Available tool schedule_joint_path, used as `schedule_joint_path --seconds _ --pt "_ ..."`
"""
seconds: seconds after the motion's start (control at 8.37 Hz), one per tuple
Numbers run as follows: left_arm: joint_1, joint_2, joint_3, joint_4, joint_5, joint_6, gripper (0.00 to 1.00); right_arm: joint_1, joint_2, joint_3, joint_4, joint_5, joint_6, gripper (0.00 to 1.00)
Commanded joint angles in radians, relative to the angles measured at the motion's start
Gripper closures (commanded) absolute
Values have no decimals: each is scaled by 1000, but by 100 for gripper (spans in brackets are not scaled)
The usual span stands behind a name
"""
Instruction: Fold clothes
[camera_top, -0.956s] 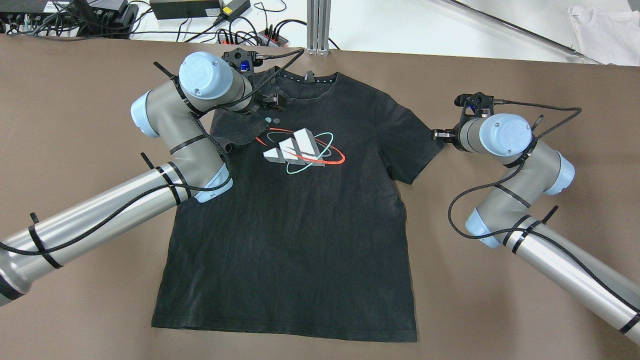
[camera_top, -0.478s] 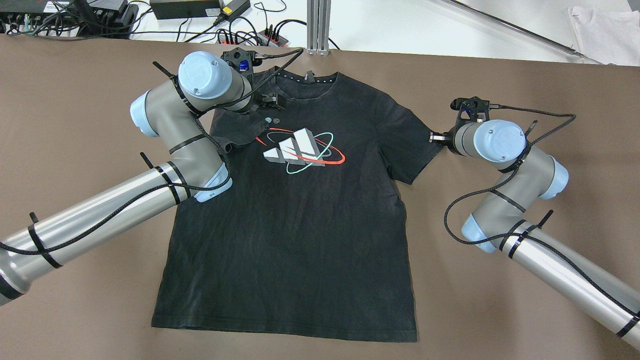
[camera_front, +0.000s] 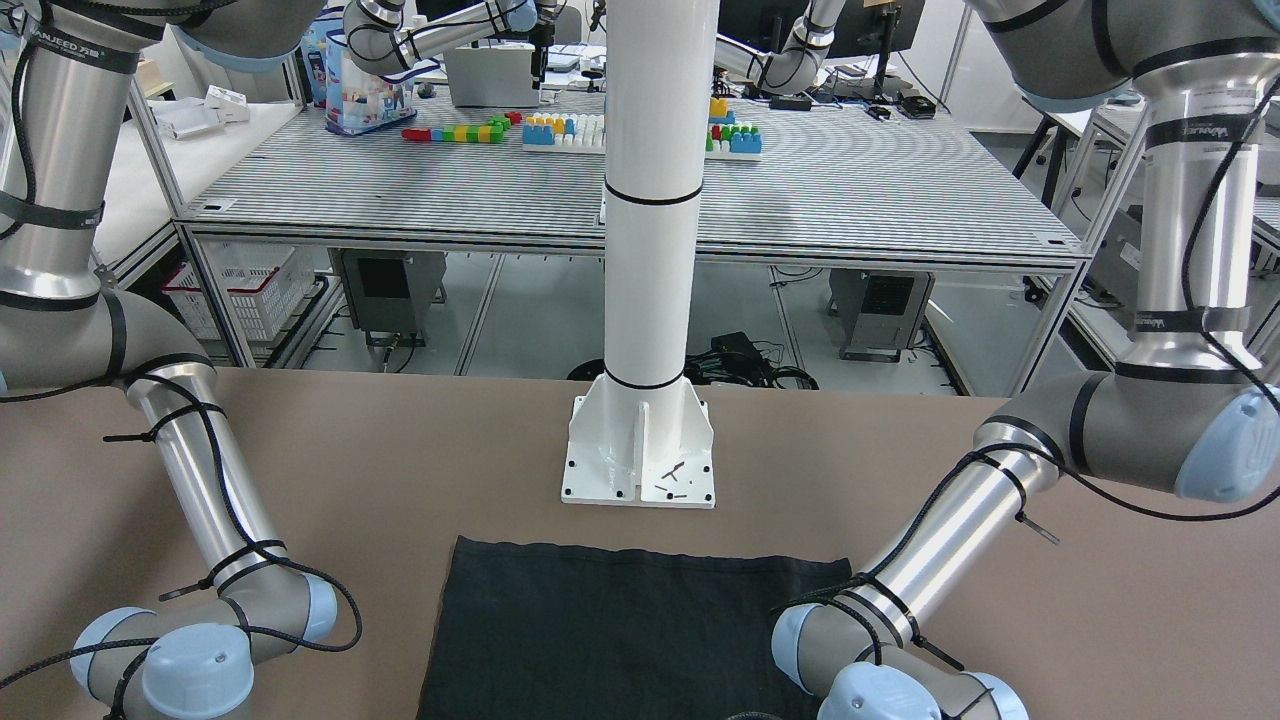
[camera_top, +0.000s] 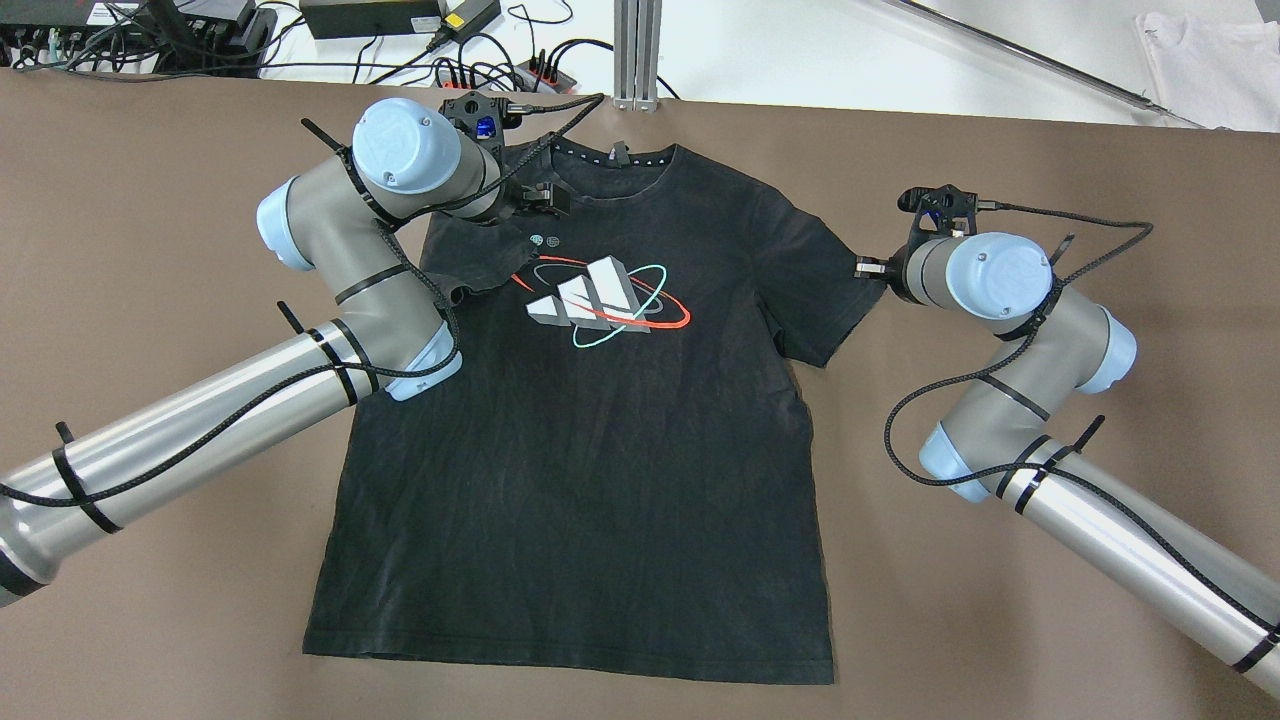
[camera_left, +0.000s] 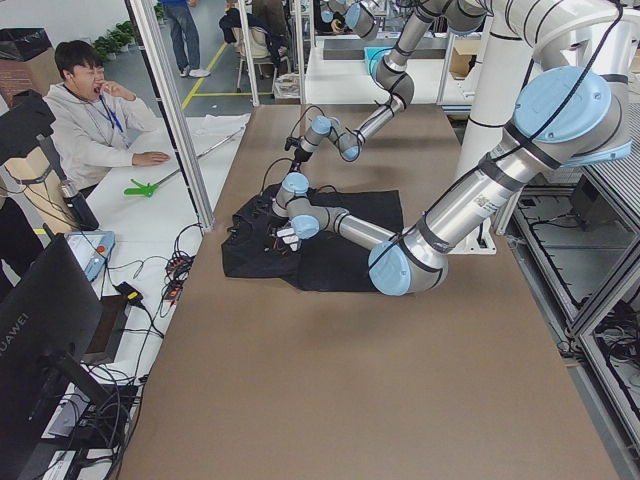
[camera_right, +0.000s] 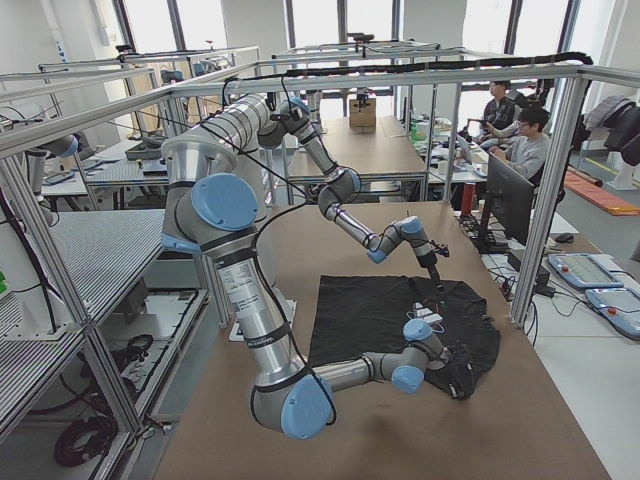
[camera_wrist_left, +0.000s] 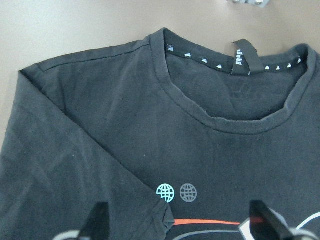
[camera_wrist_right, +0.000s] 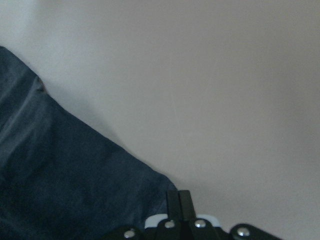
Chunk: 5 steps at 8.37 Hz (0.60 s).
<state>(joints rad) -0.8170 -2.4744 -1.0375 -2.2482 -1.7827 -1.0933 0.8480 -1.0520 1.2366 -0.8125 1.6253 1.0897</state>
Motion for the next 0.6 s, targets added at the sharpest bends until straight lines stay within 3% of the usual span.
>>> schedule_joint_path --seconds 0.0,0.24,0.48 --pt "-74 8 -1 2 -107 74 0 2 82 91 -165 4 42 100" --pt "-93 31 -1 -1 -116 113 0 -1 227 103 -298 4 190 100" --pt "-91 32 -1 -2 -116 115 0 -39 326 23 -301 -4 275 100"
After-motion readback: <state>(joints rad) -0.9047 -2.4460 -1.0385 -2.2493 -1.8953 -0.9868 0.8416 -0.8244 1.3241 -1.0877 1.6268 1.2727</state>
